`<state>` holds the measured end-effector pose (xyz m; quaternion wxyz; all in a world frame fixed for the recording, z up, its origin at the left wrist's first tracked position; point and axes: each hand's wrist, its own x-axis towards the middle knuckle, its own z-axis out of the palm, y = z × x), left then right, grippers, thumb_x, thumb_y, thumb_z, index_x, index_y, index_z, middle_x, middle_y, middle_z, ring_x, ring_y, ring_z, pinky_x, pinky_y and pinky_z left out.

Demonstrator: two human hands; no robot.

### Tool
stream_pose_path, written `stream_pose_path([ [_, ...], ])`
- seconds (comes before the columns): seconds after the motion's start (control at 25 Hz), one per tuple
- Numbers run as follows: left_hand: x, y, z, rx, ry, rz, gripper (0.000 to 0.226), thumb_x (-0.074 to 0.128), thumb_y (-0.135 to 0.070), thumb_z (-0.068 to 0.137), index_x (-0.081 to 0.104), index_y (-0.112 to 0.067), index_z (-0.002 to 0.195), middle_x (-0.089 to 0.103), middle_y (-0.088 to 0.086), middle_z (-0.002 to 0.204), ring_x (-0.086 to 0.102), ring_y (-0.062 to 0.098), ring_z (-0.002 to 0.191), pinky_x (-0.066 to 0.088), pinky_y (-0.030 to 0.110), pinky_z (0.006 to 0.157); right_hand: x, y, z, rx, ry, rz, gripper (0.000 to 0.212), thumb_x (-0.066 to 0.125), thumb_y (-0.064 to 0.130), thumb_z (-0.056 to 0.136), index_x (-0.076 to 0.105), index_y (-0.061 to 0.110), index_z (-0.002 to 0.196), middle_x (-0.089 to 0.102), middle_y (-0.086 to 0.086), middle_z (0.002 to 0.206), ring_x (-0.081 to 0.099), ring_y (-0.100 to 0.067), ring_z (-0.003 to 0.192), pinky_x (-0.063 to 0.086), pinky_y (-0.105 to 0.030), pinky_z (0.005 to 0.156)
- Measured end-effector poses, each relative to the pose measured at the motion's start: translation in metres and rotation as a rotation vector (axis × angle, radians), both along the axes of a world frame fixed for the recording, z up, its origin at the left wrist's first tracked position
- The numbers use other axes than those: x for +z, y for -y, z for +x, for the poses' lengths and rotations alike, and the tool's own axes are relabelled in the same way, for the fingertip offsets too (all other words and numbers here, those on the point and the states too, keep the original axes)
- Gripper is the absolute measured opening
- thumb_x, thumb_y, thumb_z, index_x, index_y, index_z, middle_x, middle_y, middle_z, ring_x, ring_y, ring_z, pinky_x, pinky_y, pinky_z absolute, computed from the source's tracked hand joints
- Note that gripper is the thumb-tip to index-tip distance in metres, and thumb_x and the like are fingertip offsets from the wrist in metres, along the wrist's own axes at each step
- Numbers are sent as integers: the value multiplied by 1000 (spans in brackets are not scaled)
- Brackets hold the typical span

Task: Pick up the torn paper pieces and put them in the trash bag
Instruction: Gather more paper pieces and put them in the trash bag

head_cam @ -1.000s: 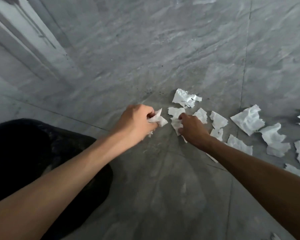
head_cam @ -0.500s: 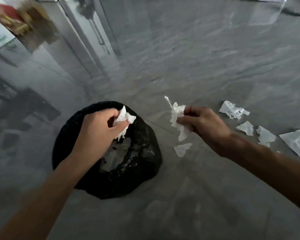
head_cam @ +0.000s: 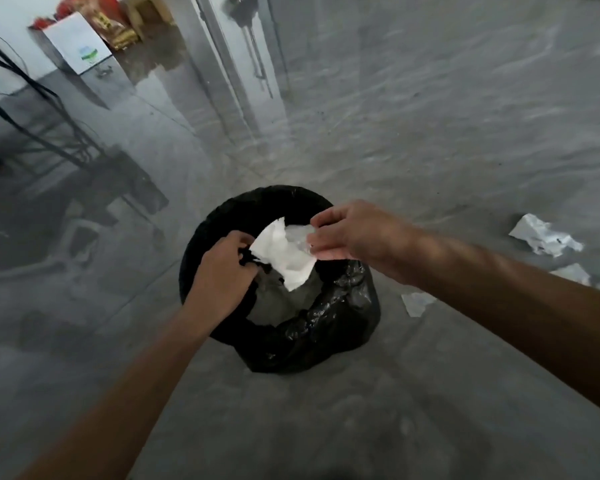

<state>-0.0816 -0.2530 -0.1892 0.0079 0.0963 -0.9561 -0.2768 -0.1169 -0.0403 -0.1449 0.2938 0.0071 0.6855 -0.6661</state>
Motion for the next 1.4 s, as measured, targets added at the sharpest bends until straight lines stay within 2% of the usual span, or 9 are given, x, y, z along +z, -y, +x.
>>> stream_pose_path([
  [0.16, 30, -45, -2, -29, -225, 112, 38, 51, 2, 81, 56, -21, 112, 58, -5, 115, 53, 8, 104, 37, 10, 75, -9, -29, -1, -104, -72, -30, 38, 62, -3, 83, 59, 6, 120, 64, -14, 114, 65, -22, 104, 55, -30, 89],
  [0.36, 34, -138, -1, -394, -294, 47, 36, 54, -1, 79, 56, -16, 111, 58, 2, 115, 55, 15, 106, 43, 24, 89, -50, -123, 22, -287, -68, 10, 20, 56, -6, 85, 67, 9, 93, 70, -14, 93, 73, -17, 80, 57, -21, 68],
  [0.48, 1, -189, -1, -620, -130, 26, 30, 57, -11, 83, 53, -19, 112, 58, 4, 113, 60, 21, 98, 46, 33, 82, -83, -178, 50, -401, -4, 88, 23, 56, -6, 85, 68, 13, 84, 71, -8, 80, 70, -10, 64, 54, -17, 57],
  [0.6, -54, -230, -10, -758, 99, -198, 31, 57, -22, 86, 50, -20, 116, 57, 8, 119, 59, 30, 101, 44, 33, 73, -117, -228, 87, -467, 46, 265, 19, 61, 0, 83, 70, 17, 82, 71, 1, 69, 66, -5, 58, 50, -16, 52],
  [0.72, -111, -253, -18, -726, 272, -402, 35, 53, -24, 90, 45, -18, 123, 50, 12, 126, 52, 34, 110, 45, 42, 80, -150, -265, 123, -422, 37, 525, 15, 65, 6, 79, 70, 18, 85, 69, 6, 65, 64, -7, 59, 45, -19, 53],
  [0.84, -154, -259, -23, -651, 276, -484, 30, 50, -19, 92, 45, -11, 121, 48, 17, 125, 52, 38, 108, 46, 46, 83, -176, -304, 139, -371, -58, 964, 20, 67, 13, 77, 67, 21, 95, 68, 0, 89, 63, -18, 82, 46, -28, 69],
  [1.0, -177, -252, -25, -619, 173, -325, 14, 49, -5, 87, 57, -12, 96, 62, 18, 102, 60, 37, 91, 47, 42, 73, -195, -326, 137, -386, -80, 1172, 37, 67, 28, 78, 59, 20, 113, 57, -6, 115, 60, -30, 100, 48, -38, 79],
  [1.2, -162, -290, -38, -718, 124, -117, 7, 63, -7, 82, 67, -13, 83, 70, 12, 88, 64, 29, 82, 41, 31, 67, -216, -312, 138, -319, -238, 1238, 14, 62, 28, 84, 59, 15, 88, 58, -3, 95, 58, -26, 90, 41, -34, 62],
  [1.4, -148, -398, -77, -981, -15, 6, 5, 68, -9, 79, 69, -13, 81, 67, 6, 101, 61, 22, 93, 41, 28, 77, -208, -316, 145, -376, -421, 1046, 8, 67, 20, 78, 63, 15, 81, 58, -2, 98, 54, -20, 95, 43, -29, 75],
])
